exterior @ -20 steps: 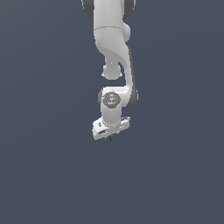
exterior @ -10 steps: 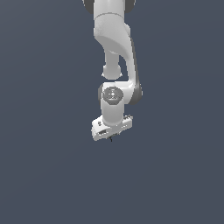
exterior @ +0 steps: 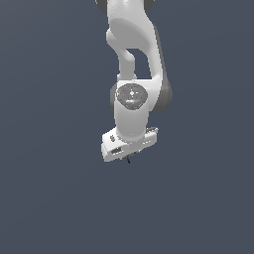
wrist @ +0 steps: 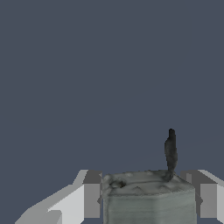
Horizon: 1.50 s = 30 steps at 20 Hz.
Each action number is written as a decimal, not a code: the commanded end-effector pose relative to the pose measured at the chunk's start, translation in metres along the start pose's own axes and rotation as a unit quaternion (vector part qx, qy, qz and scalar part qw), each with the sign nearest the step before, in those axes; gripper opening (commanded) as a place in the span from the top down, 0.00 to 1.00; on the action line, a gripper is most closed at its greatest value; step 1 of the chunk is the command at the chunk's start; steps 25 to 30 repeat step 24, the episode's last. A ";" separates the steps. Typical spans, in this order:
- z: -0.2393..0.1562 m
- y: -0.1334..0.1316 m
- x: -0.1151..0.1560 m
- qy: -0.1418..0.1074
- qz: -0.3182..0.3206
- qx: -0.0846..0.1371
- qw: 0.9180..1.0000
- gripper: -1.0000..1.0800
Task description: Pick up the object and move it to a goal position.
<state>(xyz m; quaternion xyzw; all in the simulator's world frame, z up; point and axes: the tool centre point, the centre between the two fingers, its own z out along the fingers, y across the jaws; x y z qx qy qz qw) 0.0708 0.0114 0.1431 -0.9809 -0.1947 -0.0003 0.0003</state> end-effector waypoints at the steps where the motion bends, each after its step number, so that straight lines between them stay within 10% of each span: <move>1: -0.020 0.002 0.011 0.000 0.000 0.000 1.000 1.00; 30: -0.091 0.013 0.057 0.000 0.000 0.000 1.000 1.00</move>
